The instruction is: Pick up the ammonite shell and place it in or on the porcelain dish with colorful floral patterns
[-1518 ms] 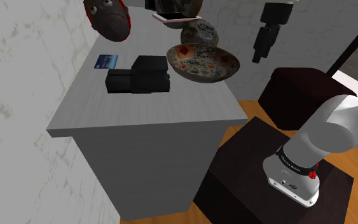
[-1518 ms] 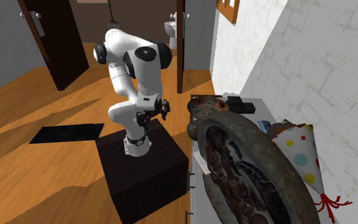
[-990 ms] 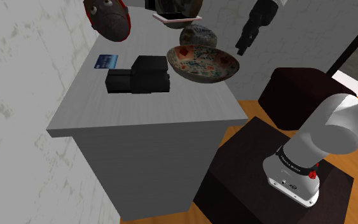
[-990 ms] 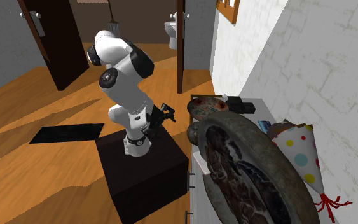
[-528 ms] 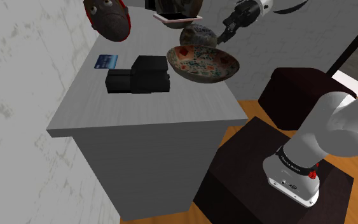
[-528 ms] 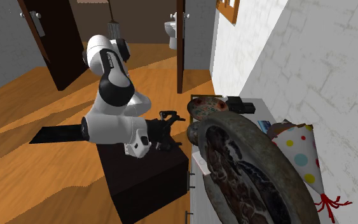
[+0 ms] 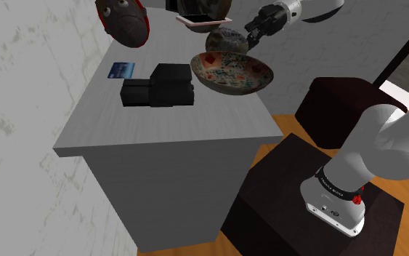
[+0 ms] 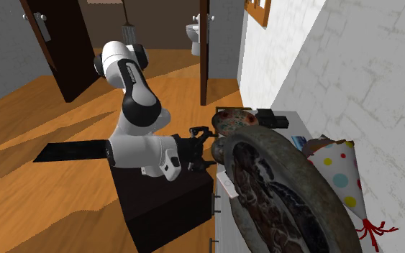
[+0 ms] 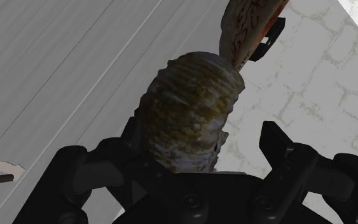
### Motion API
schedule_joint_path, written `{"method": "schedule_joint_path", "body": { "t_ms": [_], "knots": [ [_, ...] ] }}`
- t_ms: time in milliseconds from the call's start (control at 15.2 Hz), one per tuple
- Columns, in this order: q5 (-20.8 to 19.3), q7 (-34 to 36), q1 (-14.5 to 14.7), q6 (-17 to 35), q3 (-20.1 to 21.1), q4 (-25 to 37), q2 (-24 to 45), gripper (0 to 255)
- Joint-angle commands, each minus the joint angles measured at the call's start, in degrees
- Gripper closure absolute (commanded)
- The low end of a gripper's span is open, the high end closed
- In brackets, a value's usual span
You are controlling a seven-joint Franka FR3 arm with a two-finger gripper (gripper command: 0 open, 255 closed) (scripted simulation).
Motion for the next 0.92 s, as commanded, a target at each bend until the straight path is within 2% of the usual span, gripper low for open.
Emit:
{"method": "schedule_joint_path", "body": {
  "t_ms": [0, 396, 462, 858],
  "knots": [
    [0.3, -0.1, 0.2, 0.6, 0.3, -0.4, -0.1, 0],
    [0.3, -0.1, 0.2, 0.6, 0.3, -0.4, -0.1, 0],
    [0.3, -0.1, 0.2, 0.6, 0.3, -0.4, -0.1, 255],
    [0.2, 0.0, 0.1, 0.7, 0.4, -0.7, -0.4, 255]
  ]
}}
